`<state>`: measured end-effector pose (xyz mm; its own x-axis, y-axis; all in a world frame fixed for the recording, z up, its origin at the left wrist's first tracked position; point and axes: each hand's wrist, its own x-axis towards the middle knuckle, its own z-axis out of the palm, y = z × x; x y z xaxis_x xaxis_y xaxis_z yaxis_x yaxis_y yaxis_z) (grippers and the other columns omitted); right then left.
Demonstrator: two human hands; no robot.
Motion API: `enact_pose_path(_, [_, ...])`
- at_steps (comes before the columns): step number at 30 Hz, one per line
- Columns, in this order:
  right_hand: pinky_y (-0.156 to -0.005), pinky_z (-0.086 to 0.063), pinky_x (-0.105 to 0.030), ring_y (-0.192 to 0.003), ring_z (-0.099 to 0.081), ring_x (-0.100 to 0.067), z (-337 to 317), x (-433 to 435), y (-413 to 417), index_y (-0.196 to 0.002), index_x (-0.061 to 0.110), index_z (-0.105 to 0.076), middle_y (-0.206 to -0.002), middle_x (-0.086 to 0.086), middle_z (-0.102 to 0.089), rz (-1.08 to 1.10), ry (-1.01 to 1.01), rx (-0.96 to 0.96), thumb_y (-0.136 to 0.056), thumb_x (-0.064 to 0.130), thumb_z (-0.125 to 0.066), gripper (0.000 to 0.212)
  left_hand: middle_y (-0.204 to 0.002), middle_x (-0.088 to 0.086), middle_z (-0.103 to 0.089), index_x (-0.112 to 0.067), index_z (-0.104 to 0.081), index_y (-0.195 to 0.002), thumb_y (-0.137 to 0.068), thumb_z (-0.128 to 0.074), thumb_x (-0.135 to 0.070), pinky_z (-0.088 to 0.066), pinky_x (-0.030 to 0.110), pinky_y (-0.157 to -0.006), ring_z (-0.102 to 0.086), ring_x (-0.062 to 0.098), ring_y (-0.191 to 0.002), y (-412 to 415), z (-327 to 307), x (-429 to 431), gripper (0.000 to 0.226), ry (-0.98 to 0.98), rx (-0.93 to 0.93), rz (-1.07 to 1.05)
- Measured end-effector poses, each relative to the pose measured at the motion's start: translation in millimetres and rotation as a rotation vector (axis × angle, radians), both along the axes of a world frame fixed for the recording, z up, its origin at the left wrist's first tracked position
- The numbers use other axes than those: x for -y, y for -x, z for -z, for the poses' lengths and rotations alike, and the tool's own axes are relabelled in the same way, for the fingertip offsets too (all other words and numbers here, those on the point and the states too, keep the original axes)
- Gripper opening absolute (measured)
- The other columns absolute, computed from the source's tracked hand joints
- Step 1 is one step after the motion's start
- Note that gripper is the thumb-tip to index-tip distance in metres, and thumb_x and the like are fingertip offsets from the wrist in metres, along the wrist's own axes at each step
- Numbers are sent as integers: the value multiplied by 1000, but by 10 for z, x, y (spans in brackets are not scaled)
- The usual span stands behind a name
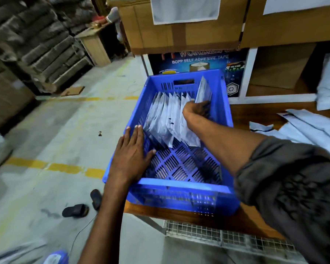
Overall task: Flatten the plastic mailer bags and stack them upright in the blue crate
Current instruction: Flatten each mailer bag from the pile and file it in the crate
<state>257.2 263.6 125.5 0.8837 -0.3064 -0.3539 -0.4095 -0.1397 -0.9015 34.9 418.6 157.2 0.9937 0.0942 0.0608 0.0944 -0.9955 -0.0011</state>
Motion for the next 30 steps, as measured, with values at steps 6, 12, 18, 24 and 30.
enact_pose_path(6, [-122,-16,-44,-149,-28,-32,281,-171,-50,-155,15,-38,-163,-13,-31,-200,154,14,-104,48,-14,65,-173,1,-3,-14,-2,-165,-100,-32,-70,-2,37,-127,9,20,-159,-3,66,-51,91,49,55,21])
enact_pose_path(12, [-117,-21,-37,-145,-34,-31,489,-119,-139,-154,13,-39,-158,-9,-41,-11,215,69,-107,24,-34,49,-172,-1,-8,-15,-7,-165,-86,-8,-79,-4,38,-127,9,17,-158,14,97,-83,102,57,68,34])
enact_pose_path(18, [-117,-32,-41,-147,-33,-30,608,-160,-173,-161,22,-24,-164,-1,-30,-181,272,129,-100,15,-44,64,-171,-1,-13,-15,-13,-165,-88,-12,-78,-7,39,-126,8,17,-158,3,110,-90,100,61,78,43])
enact_pose_path(24, [-119,-29,-41,-150,-29,-29,663,-151,-190,-161,21,-24,-166,-3,-27,-245,329,142,-98,14,-46,66,-172,-1,-11,-15,-11,-165,-86,-10,-79,-5,37,-126,9,17,-158,7,76,-68,102,56,62,41])
enact_pose_path(30, [-118,-25,-48,-150,-24,-32,439,-116,-82,-159,15,-25,-166,-11,-22,-260,489,235,-102,15,-40,59,-172,-1,-11,-15,-10,-165,-85,-13,-79,-5,38,-127,7,19,-159,14,29,-47,102,74,54,17])
